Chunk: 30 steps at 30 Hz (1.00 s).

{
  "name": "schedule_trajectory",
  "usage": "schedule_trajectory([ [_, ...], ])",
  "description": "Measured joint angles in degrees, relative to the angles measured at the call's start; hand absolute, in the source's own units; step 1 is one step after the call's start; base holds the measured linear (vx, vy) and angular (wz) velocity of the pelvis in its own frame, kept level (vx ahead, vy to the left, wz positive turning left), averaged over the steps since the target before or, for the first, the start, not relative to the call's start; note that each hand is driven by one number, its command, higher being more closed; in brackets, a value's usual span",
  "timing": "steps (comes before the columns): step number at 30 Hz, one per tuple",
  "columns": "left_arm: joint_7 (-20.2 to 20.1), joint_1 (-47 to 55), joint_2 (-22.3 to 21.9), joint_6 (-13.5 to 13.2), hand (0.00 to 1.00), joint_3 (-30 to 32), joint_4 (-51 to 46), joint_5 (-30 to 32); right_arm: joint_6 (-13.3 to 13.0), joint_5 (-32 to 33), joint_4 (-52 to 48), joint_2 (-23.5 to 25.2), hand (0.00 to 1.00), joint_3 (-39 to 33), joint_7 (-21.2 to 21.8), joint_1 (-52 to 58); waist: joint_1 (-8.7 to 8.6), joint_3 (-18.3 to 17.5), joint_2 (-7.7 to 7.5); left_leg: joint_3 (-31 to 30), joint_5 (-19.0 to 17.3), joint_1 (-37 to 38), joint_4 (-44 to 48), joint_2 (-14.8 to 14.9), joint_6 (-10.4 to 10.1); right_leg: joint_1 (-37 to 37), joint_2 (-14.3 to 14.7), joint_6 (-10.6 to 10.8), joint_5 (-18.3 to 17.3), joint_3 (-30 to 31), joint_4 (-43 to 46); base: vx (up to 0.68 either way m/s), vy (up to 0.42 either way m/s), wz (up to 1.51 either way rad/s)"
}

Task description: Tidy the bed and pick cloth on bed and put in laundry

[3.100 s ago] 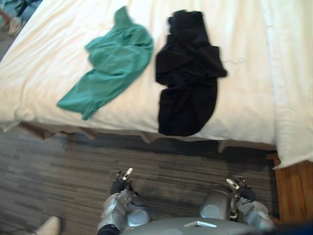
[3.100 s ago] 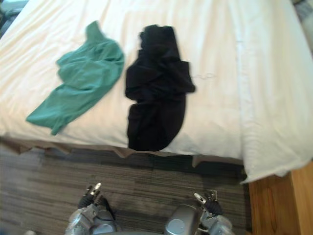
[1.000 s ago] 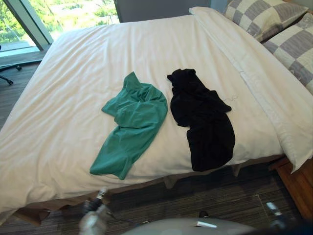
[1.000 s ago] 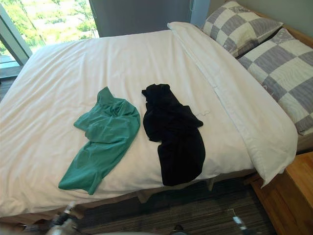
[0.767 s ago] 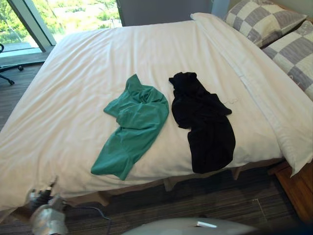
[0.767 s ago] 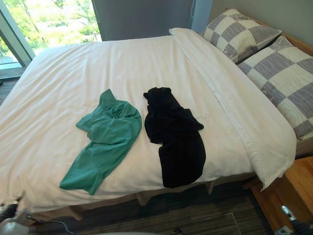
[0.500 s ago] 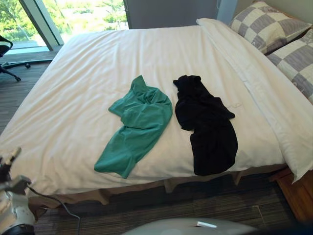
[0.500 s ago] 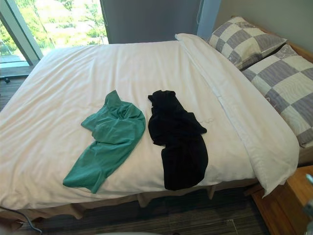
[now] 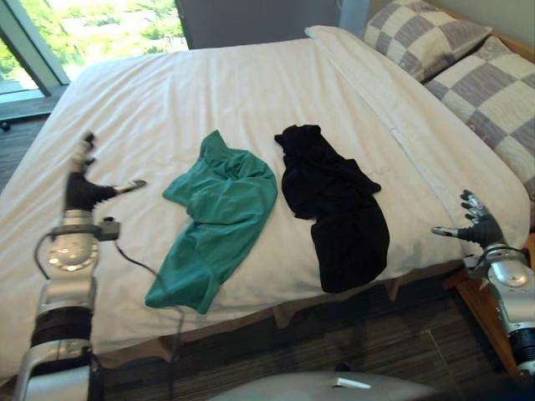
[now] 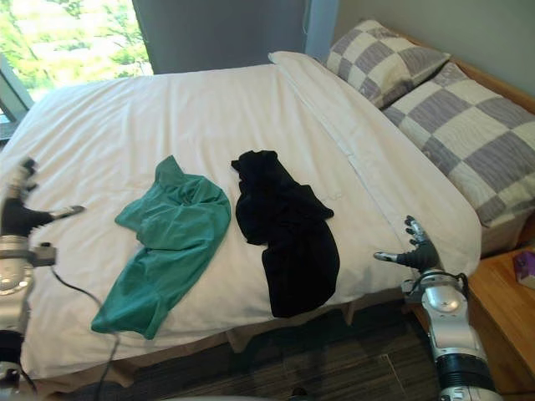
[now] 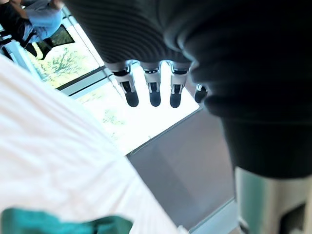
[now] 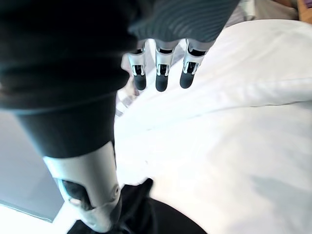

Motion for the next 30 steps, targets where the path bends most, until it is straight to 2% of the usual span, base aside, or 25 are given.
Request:
schedule_trajectory([
  [2,2.96,-6.42,-1.03,2.36,0.00,-4.27,1.13,3.64,1.06,0.33,-0.02,2.13,0.00,4.19,-1.65,-6.28,0.10,3.26,-2.48,0.93,0.19,-2.32,1.38,0.61,0.20,-2.66,0.48,-0.45,1.68,1.64,-0.06,-0.18,-0.062,-0.33],
  [3,3.85,-8.43,-1.06,3.45,0.00,-5.93,1.12,5.12,1.42,0.73,-0.10,2.67,0.00,5.44,-2.24,-8.34,0.16,4.10,-3.18,1.18,0.19,-3.41,2.18,0.86,0.21,-3.55,0.62,-0.61,2.25,2.00,-0.06,-0.20,-0.071,-0.23],
  [5,7.20,-16.70,-3.07,8.95,0.00,-11.01,1.14,9.94,2.08,2.65,-1.36,5.17,0.00,8.48,-4.60,-15.53,0.25,7.70,-5.76,1.19,0.16,-7.82,5.52,1.96,0.25,-6.67,1.07,-1.18,4.12,2.47,-0.16,-0.19,-0.083,-0.08],
  [6,8.10,-18.41,-4.27,10.52,0.00,-11.94,1.13,11.03,2.30,3.02,-2.02,5.63,0.00,9.16,-5.43,-16.80,0.31,8.57,-6.25,1.08,0.11,-8.85,6.42,2.28,0.30,-7.26,1.20,-1.32,4.47,2.47,-0.16,-0.15,-0.091,0.05],
  [7,10.03,-21.08,-6.95,14.45,0.00,-13.88,1.24,13.78,2.57,3.59,-2.97,6.84,0.00,10.15,-6.78,-18.82,0.36,10.01,-6.81,0.78,-0.23,-10.63,8.13,3.04,0.24,-8.16,1.63,-1.61,5.05,2.46,-0.21,-0.13,-0.088,0.08],
  [8,11.61,-23.05,-9.86,18.62,0.00,-16.15,1.73,16.40,2.88,4.52,-3.74,7.67,0.00,11.27,-8.12,-20.05,0.65,11.26,-6.94,0.18,-0.84,-12.21,10.05,3.93,0.10,-8.66,2.14,-1.87,5.40,2.41,-0.24,-0.12,-0.085,0.07],
  [9,12.20,-23.52,-11.05,20.80,0.00,-17.28,1.74,17.70,3.14,4.58,-4.05,8.20,0.00,11.55,-8.50,-20.42,0.83,11.60,-6.93,0.01,-1.06,-12.81,10.76,4.34,-0.06,-8.91,2.39,-1.97,5.47,2.40,-0.23,-0.09,-0.077,0.04],
  [10,12.41,-24.37,-12.92,24.51,0.00,-18.80,1.64,19.32,3.75,4.65,-4.93,8.64,0.00,11.57,-9.14,-20.87,1.22,12.34,-6.78,-0.20,-1.33,-13.71,11.87,5.09,-0.25,-9.21,2.91,-2.36,5.75,2.38,-0.24,-0.05,-0.056,0.03],
  [11,12.37,-24.86,-13.34,26.16,0.00,-19.37,1.52,20.23,4.09,4.74,-5.32,8.58,0.00,11.51,-9.44,-21.11,1.34,12.76,-6.79,-0.44,-1.45,-14.10,12.27,5.33,-0.34,-9.28,2.95,-2.36,5.76,2.33,-0.24,-0.05,-0.058,0.03],
  [13,11.20,-25.58,-12.72,32.49,0.00,-19.39,-1.45,23.72,5.70,5.73,-8.54,8.03,0.00,9.79,-9.54,-21.21,1.53,13.97,-6.52,-1.17,-1.51,-15.91,13.23,6.04,-0.42,-10.37,3.26,-2.40,5.78,1.99,-0.19,-0.07,-0.048,0.10],
  [14,10.92,-25.60,-12.10,33.28,0.00,-19.39,-2.49,24.24,5.88,5.74,-9.34,7.89,0.00,8.84,-9.54,-21.21,1.55,14.08,-6.39,-1.48,-1.50,-16.74,13.40,6.07,-0.41,-10.97,3.26,-2.41,5.78,1.78,-0.17,-0.09,-0.061,0.25],
  [15,8.79,-25.64,-10.04,34.82,0.00,-19.20,-5.55,26.03,6.28,6.74,-11.34,7.19,0.00,5.74,-9.51,-21.20,1.61,15.12,-6.03,-2.47,-1.45,-18.73,14.22,6.18,-0.33,-12.03,3.27,-2.54,5.89,0.92,-0.15,-0.07,-0.046,0.24],
  [17,6.76,-25.57,-7.56,35.05,0.00,-19.06,-7.01,27.70,6.43,7.44,-12.43,6.15,0.00,3.42,-9.49,-21.00,1.91,16.15,-5.91,-3.35,-1.39,-19.92,14.83,6.28,-0.26,-12.47,3.46,-2.55,5.93,0.43,-0.13,-0.06,-0.041,0.23],
  [18,5.04,-25.45,-6.09,35.28,1.00,-18.59,-7.53,29.18,6.50,8.13,-13.40,5.67,0.00,2.05,-9.50,-20.68,2.47,16.39,-5.96,-3.45,-1.39,-20.55,15.05,6.41,-0.26,-12.99,3.72,-2.56,5.94,0.21,-0.03,-0.05,-0.038,0.17],
  [20,0.79,-25.14,-2.78,36.35,1.00,-16.63,-8.73,32.05,6.54,9.24,-16.08,5.53,0.00,-1.05,-9.49,-20.42,2.90,17.32,-5.79,-4.63,-1.40,-22.04,15.65,6.51,-0.25,-13.51,3.79,-2.63,5.98,-0.69,-0.03,-0.02,-0.027,0.19],
  [21,0.48,-25.13,-2.62,36.41,1.00,-16.47,-8.74,32.36,6.54,9.25,-16.21,5.53,0.00,-1.15,-9.49,-20.41,2.93,17.39,-5.77,-4.71,-1.40,-22.09,15.68,6.52,-0.25,-13.52,3.80,-2.63,5.98,-0.72,-0.02,-0.02,-0.017,0.14],
  [22,-4.41,-23.31,-0.86,37.70,1.00,-14.38,-9.58,37.54,6.53,9.25,-17.25,5.53,0.00,-1.91,-9.34,-20.25,3.25,17.64,-5.78,-4.79,-1.46,-22.81,15.79,6.52,-0.22,-14.10,3.82,-2.63,5.98,-0.73,-0.01,-0.01,-0.011,0.05],
  [24,-7.87,-20.25,0.30,38.08,1.00,-11.22,-12.30,43.40,6.42,9.20,-18.04,4.81,0.00,-2.49,-9.06,-19.58,3.41,17.83,-5.51,-4.86,-1.47,-23.68,15.88,6.39,-0.17,-14.89,3.71,-2.63,5.98,-0.73,-0.01,0.00,-0.008,0.04],
  [25,-9.94,-19.19,0.35,38.17,1.00,-9.51,-13.10,46.53,6.35,9.08,-18.31,2.86,0.00,-2.52,-8.39,-18.63,3.79,18.22,-4.89,-4.90,-1.46,-23.90,15.86,6.26,-0.14,-15.11,3.60,-2.62,5.99,-0.75,0.00,0.00,0.000,0.00],
  [29,-10.29,-13.04,0.41,38.16,1.00,-4.33,-13.25,49.15,6.15,8.88,-18.44,-2.61,0.00,-4.94,-6.87,-17.42,3.92,19.71,-2.34,-5.07,-1.40,-23.78,15.33,5.78,-0.04,-15.35,3.28,-2.59,5.97,-0.71,0.04,0.00,0.000,0.00],
  [30,-10.01,-12.11,0.41,38.16,1.00,-3.88,-13.25,49.04,6.15,8.83,-18.43,-3.34,0.00,-4.93,-6.71,-17.41,3.91,19.83,-2.14,-5.07,-1.34,-23.77,15.08,5.70,0.03,-15.48,3.26,-2.58,5.96,-0.72,0.04,-0.04,-0.010,-0.01],
])
